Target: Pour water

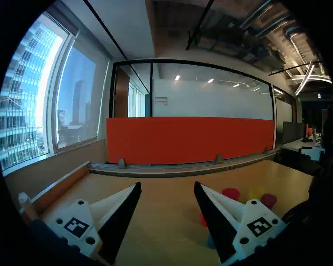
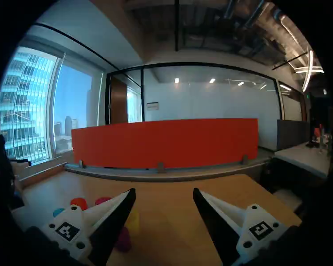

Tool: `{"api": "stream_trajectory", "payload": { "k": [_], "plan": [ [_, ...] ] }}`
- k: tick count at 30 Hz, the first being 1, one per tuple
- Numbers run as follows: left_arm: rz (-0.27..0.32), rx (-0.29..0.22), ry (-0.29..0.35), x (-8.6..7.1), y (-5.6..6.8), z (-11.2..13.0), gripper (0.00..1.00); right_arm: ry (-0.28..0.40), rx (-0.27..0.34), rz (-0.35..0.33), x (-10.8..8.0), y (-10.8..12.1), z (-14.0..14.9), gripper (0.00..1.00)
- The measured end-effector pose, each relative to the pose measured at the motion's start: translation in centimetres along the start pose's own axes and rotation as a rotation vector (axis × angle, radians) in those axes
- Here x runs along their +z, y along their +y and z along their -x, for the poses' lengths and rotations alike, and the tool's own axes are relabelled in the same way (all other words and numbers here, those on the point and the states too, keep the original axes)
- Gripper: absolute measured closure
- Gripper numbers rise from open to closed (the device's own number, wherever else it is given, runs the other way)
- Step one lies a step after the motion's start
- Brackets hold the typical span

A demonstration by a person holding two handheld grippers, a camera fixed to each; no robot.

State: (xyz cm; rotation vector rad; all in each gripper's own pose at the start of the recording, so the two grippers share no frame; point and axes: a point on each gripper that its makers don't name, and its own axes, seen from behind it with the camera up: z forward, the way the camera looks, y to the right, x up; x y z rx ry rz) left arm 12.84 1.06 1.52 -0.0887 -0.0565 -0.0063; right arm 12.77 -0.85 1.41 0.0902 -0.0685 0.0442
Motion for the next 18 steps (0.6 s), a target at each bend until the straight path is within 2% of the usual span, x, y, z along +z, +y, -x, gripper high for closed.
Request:
{"api": "stream_trajectory", "payload": {
  "k": [9, 15, 18],
  "plan": [
    [0.077, -0.052, 0.001, 0.4, 1.5, -4.4, 0.12, 0.012, -0.035, -0.031, 0.1, -0.9, -5.1, 0.00],
    [0.133, -0.080, 0.002, 0.5, 2.1, -5.4, 0.12, 0.000, -0.034, -0.072, 0.2, -1.3, -5.2, 0.00],
    [0.176, -0.070, -0.009, 0.6, 2.7, -5.0, 0.12, -0.014, -0.026, -0.120, 0.2, -2.0, -4.7, 0.00]
  ]
}}
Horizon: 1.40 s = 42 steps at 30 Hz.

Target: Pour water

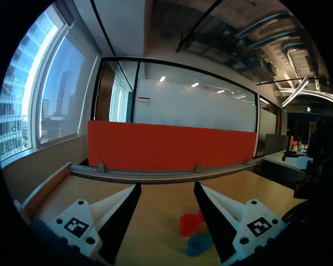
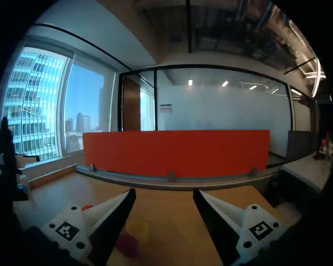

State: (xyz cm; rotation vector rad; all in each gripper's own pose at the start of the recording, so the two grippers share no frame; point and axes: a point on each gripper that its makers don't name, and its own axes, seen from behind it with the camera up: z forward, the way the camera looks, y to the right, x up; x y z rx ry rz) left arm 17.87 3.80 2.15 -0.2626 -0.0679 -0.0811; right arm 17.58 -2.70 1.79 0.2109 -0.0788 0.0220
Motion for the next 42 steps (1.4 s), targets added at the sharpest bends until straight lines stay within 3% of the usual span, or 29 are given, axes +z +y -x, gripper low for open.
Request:
{"api": "stream_trajectory", "payload": {
  "k": [8, 15, 24, 30, 42],
  "plan": [
    [0.116, 0.009, -0.024, 0.4, 2.1, 0.7, 0.12, -0.001, 0.018, -0.151, 0.3, -2.6, -0.4, 0.01],
    [0.214, 0.010, -0.036, 0.4, 3.7, 0.9, 0.12, 0.019, -0.028, -0.299, -0.2, -5.7, -1.2, 0.01],
    [0.254, 0.077, -0.073, 0.1, 4.5, 1.9, 0.12, -0.003, -0.066, -0.373, -0.3, -7.5, -1.5, 0.01],
    [0.284, 0.104, -0.110, 0.0, 5.4, 3.4, 0.12, -0.036, -0.052, -0.432, -0.3, -8.6, -1.4, 0.01],
    [0.347, 0.138, -0.180, -0.5, 6.7, 6.6, 0.12, -0.091, -0.067, -0.476, -0.3, -9.5, -0.3, 0.01]
  ]
}}
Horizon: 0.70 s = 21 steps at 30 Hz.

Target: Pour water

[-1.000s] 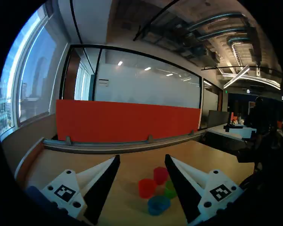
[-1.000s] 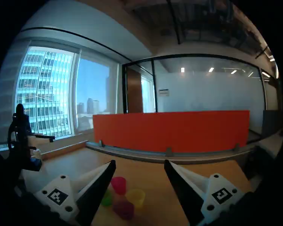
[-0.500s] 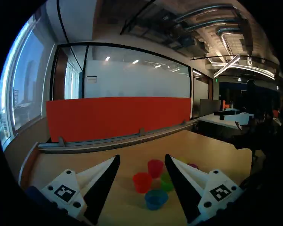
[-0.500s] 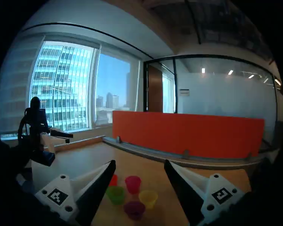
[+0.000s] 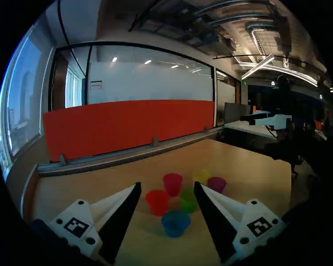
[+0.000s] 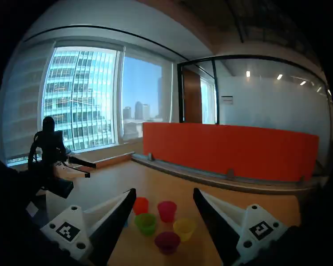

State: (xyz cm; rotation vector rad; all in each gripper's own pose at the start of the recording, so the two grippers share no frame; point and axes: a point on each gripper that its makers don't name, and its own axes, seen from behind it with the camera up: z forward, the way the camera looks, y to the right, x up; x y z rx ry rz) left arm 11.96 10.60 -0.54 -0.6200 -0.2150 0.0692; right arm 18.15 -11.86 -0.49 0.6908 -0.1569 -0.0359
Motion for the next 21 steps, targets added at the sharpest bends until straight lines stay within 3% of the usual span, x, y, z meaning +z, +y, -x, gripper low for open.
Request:
{"api": "stream_trajectory", "payload": {
  "k": [15, 21],
  "plan": [
    [0.045, -0.003, -0.099, 1.1, 0.9, 4.7, 0.12, -0.089, -0.043, -0.038, 1.3, -0.4, 3.2, 0.01],
    [0.085, 0.001, -0.146, 1.8, 2.0, 7.0, 0.12, -0.120, -0.045, -0.063, 1.9, -0.7, 4.5, 0.00]
  ]
}}
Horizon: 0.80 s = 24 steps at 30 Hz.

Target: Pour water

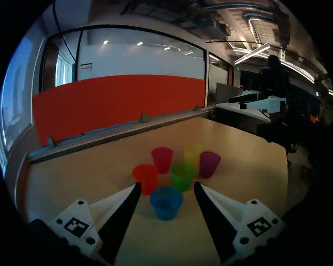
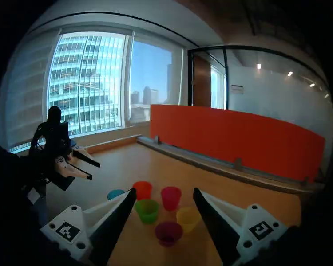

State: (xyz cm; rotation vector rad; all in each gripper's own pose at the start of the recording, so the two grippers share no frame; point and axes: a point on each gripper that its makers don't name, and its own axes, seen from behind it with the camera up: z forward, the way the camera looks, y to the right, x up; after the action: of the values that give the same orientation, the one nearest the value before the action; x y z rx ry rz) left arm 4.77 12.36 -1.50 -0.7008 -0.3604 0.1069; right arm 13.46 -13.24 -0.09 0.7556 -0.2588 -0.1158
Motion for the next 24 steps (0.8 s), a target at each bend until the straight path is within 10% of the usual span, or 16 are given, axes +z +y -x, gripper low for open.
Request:
{"api": "stream_trajectory", "payload": {
  "k": [24],
  "plan": [
    [0.033, 0.050, -0.157, 3.3, -0.1, 6.9, 0.12, -0.092, -0.047, -0.070, 3.8, -1.1, 2.9, 0.00]
  ]
}}
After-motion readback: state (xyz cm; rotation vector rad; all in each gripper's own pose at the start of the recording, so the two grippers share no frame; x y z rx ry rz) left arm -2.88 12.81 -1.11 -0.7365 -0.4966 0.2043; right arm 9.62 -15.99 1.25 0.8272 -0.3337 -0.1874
